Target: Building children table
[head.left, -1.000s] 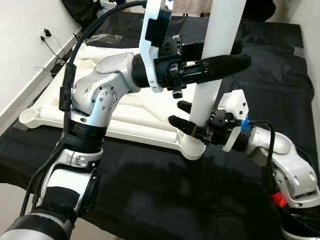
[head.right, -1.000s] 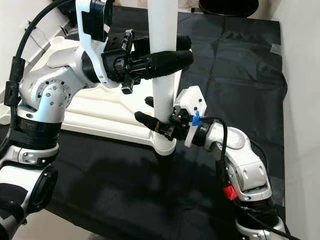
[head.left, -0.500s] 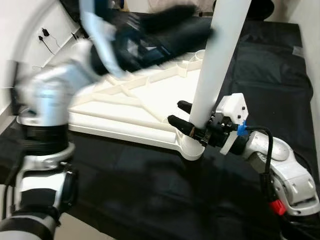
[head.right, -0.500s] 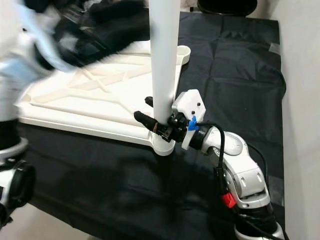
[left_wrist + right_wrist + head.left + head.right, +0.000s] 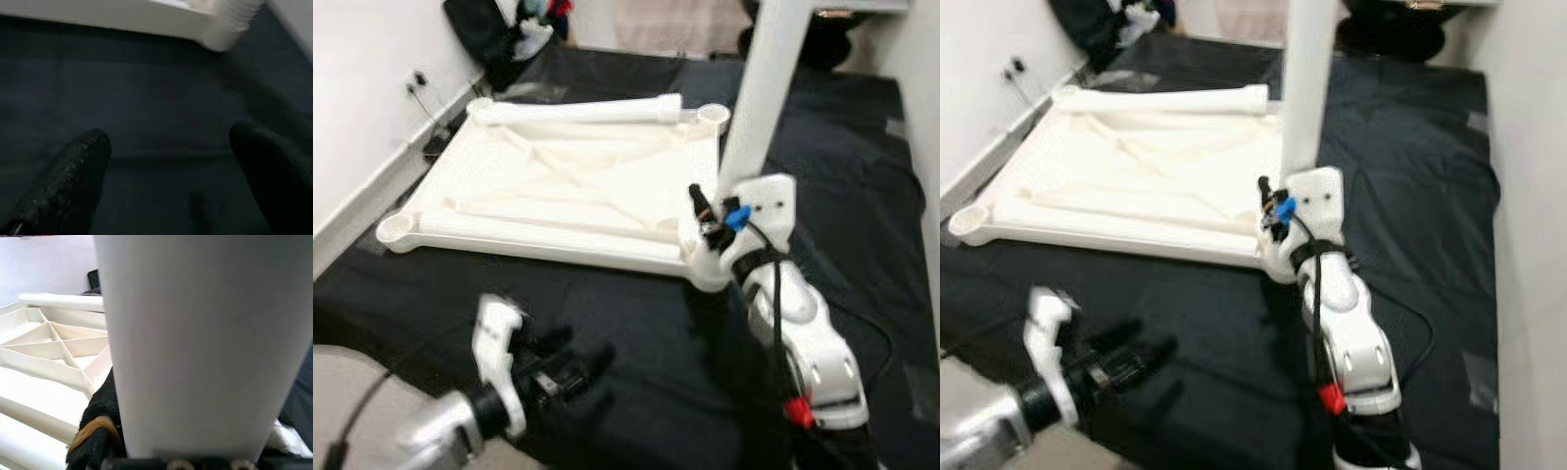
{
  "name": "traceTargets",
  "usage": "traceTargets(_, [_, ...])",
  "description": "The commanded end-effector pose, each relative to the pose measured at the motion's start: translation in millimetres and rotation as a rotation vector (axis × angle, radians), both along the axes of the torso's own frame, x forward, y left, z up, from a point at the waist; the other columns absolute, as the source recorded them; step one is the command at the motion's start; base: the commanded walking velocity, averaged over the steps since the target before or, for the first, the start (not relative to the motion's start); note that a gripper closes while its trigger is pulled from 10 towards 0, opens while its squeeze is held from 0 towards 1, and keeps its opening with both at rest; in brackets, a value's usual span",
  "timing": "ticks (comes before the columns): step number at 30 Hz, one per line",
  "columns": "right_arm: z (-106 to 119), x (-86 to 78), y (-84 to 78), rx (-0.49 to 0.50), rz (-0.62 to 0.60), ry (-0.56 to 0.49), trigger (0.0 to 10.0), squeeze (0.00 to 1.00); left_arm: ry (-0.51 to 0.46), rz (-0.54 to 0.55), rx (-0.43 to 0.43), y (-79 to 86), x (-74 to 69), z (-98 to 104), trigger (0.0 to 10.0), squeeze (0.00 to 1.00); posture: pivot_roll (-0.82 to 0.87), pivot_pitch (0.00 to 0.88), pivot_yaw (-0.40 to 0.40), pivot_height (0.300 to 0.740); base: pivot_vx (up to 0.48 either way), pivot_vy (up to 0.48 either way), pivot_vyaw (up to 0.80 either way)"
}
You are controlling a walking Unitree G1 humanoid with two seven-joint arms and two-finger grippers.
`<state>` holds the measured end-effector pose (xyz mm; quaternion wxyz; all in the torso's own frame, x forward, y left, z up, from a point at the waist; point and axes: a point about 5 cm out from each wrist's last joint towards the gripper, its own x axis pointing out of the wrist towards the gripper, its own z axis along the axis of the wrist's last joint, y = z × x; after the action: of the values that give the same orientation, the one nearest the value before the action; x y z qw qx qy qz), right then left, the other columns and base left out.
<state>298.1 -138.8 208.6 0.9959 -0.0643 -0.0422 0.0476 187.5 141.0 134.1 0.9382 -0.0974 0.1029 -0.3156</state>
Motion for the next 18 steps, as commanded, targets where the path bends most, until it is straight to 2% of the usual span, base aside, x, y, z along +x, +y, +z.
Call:
traceTargets(1, [-54, -2.5, -5.8, -0.061, -0.028, 0.267, 10.0, 0.0, -0.01, 0.099, 0.014, 6.3, 3.9, -2, 10.0, 0.0, 0.01, 0.134, 0.035, 0.74, 0.0, 0.0, 0.0])
traceTargets(3, [-57, -4.7, -1.7, -0.057, 0.0, 0.275, 10.0, 0.0, -0.012, 0.173, -0.035, 15.2, 10.2, 2, 10.0, 0.0, 0.0, 0.121, 0.037, 0.74, 0.0, 0.0, 0.0])
traceTargets(5, [-59, -5.5, -0.6, -0.079, 0.02, 0.277, 10.0, 0.0, -0.015, 0.186, -0.053, 16.4, 10.9, 2, 10.0, 0.0, 0.0, 0.114, 0.038, 0.74, 0.0, 0.0, 0.0])
traceTargets(6, [-58, -5.1, -1.2, -0.06, 0.054, 0.261, 10.0, 0.0, -0.027, 0.181, -0.062, 14.8, 11.8, 2, 10.0, 0.0, 0.0, 0.106, 0.037, 0.74, 0.0, 0.0, 0.0])
traceTargets(8, [-54, -3.7, 2.6, -0.018, 0.177, 0.227, 10.0, 0.0, -0.081, 0.19, -0.042, 9.3, 9.2, 0, 10.0, 0.0, 0.0, 0.099, 0.037, 0.74, 0.0, 0.0, 0.0])
traceTargets(10, [-53, -3.3, 3.6, -0.004, 0.205, 0.217, 10.0, 0.0, -0.095, 0.193, -0.033, 7.9, 8.3, 0, 10.0, 0.0, 0.0, 0.099, 0.037, 0.74, 0.0, 0.0, 0.0])
traceTargets(11, [-49, -2.1, 3.3, 0.015, 0.263, 0.194, 10.0, 1.0, -0.107, 0.193, -0.026, 6.7, 8.1, -1, 10.0, 0.0, -0.01, 0.095, 0.038, 0.74, 0.0, 0.0, 0.0])
traceTargets(12, [-43, -0.2, 0.7, 0.037, 0.325, 0.168, 10.0, 1.0, -0.126, 0.201, -0.016, 5.6, 8.7, -1, 10.0, 0.0, 0.0, 0.099, 0.039, 0.74, 0.0, 0.0, 0.0])
traceTargets(13, [-43, -0.2, 0.7, 0.037, 0.325, 0.168, 10.0, 1.0, -0.126, 0.201, -0.016, 5.6, 8.7, -1, 10.0, 0.0, 0.0, 0.099, 0.039, 0.74, 0.0, 0.0, 0.0])
traceTargets(16, [-29, 3.2, -11.9, 0.025, 0.452, 0.121, 10.0, 1.0, -0.176, 0.243, 0.02, 3.9, 8.4, 1, 10.0, 0.0, 0.01, 0.115, 0.037, 0.74, 0.0, 0.0, 0.0])
traceTargets(18, [-27, 4.2, -17.3, 0.016, 0.483, 0.121, 10.0, 1.0, -0.184, 0.261, 0.03, 4.3, 7.6, 2, 10.0, 0.0, 0.01, 0.124, 0.034, 0.74, 0.0, 0.0, 0.0])
